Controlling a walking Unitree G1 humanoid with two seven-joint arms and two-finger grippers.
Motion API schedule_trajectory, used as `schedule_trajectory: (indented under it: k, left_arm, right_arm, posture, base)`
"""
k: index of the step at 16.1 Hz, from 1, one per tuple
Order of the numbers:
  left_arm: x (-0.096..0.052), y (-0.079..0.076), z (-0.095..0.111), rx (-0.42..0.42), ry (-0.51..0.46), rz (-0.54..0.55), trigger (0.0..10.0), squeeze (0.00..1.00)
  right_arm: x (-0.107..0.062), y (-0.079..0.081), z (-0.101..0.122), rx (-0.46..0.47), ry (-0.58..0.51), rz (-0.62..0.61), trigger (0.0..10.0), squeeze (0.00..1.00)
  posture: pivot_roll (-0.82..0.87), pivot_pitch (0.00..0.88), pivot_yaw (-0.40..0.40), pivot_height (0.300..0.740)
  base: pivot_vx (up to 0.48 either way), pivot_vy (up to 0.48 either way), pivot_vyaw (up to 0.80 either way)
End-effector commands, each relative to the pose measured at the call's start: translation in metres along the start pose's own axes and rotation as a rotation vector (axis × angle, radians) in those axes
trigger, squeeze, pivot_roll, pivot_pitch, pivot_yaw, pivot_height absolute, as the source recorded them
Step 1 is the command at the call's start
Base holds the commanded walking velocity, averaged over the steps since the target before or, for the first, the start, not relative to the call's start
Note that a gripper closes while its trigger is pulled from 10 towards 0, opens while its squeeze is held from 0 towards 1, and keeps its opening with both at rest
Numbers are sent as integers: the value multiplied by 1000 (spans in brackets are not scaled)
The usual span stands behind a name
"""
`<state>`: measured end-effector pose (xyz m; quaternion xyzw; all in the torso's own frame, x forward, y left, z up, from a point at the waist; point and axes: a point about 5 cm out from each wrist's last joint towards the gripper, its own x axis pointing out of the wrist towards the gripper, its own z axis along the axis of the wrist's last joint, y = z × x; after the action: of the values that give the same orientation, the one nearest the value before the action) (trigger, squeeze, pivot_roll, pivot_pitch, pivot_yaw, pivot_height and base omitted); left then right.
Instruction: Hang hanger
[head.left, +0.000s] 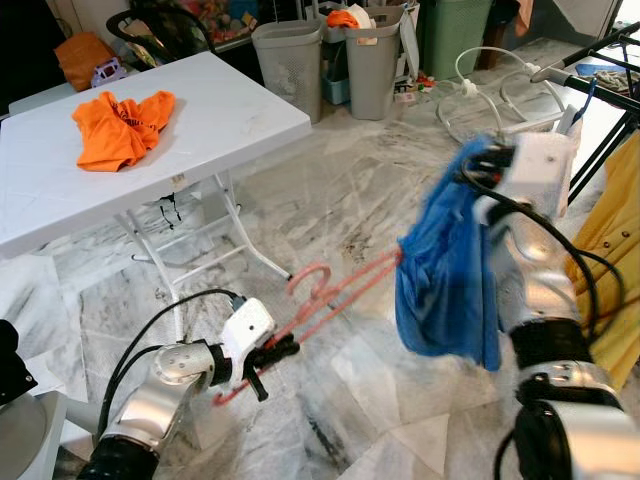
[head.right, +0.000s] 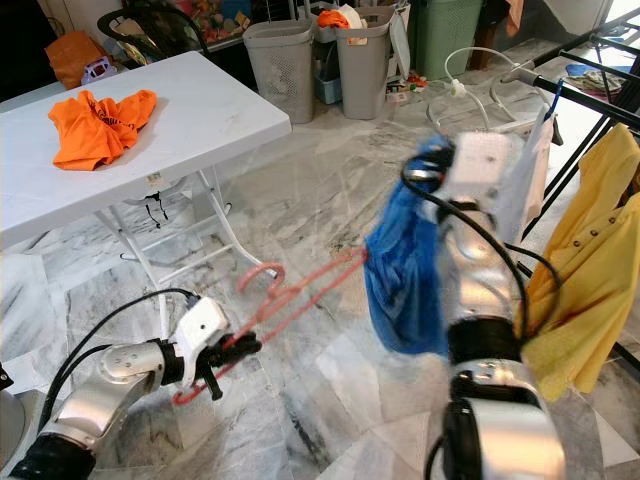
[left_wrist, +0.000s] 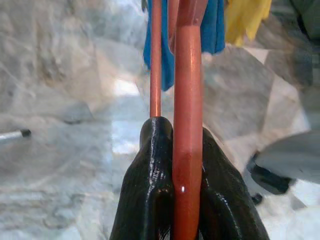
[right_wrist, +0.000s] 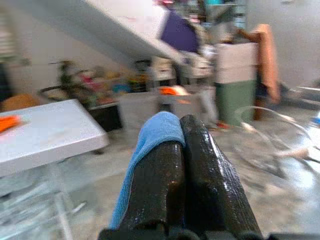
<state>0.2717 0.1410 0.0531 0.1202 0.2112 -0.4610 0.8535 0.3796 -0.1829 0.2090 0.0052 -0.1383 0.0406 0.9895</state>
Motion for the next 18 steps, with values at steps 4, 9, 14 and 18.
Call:
schedule_trajectory:
  k: [4, 9, 14, 18]
  left_arm:
    - [0, -2, -12, 27, 126, -38, 0, 0]
    - [13, -17, 0, 87, 107, -151, 0, 0]
    - [19, -29, 10, 98, 26, -244, 0, 0]
    - [13, -38, 16, 81, -35, -336, 0, 0]
  right_arm:
    - [5, 21, 26, 210, -81, 200, 0, 0]
    - [14, 9, 28, 284, -87, -14, 0, 0]
    - [6, 34, 0, -14, 84, 151, 0, 0]
    - [-9, -9, -36, -150, 268, -47, 0, 0]
  posture:
    - [-157, 9, 98, 740]
    - [-163, 3, 104, 740]
    - [-168, 7, 102, 740]
    - [-168, 7, 102, 740]
  base:
    - [0, 0, 0]
    - [0, 0, 0]
    - [0, 0, 0]
    - [0, 0, 0]
